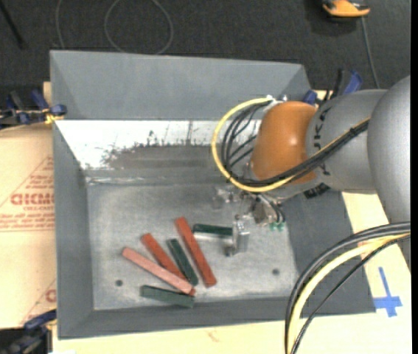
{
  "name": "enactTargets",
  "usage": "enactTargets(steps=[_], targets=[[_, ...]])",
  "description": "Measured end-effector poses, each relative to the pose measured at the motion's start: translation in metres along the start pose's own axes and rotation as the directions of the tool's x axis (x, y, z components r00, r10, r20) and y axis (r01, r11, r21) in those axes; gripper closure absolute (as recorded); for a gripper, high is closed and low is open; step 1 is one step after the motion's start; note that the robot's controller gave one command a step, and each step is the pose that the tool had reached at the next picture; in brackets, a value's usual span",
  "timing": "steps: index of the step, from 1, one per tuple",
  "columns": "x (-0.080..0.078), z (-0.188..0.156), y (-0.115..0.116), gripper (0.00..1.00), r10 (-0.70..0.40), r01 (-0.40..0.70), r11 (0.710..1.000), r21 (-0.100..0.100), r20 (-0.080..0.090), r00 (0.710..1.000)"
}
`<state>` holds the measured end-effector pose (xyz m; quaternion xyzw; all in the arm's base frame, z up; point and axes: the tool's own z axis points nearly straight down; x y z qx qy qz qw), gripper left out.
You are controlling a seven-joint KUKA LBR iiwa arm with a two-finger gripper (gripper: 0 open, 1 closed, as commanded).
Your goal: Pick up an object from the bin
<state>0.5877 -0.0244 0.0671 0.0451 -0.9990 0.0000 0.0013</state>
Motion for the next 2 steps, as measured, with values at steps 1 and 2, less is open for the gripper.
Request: enactTargets(steps=[1,2], targets=[[-0.003,-0.004,-0.002,1.00,-0.002,0.002,1.000,0.003,0.008,1.000],[-0.014,-0.152,0.021,1.00,-0.001,0.001,1.000,0.003,0.016,1.000]])
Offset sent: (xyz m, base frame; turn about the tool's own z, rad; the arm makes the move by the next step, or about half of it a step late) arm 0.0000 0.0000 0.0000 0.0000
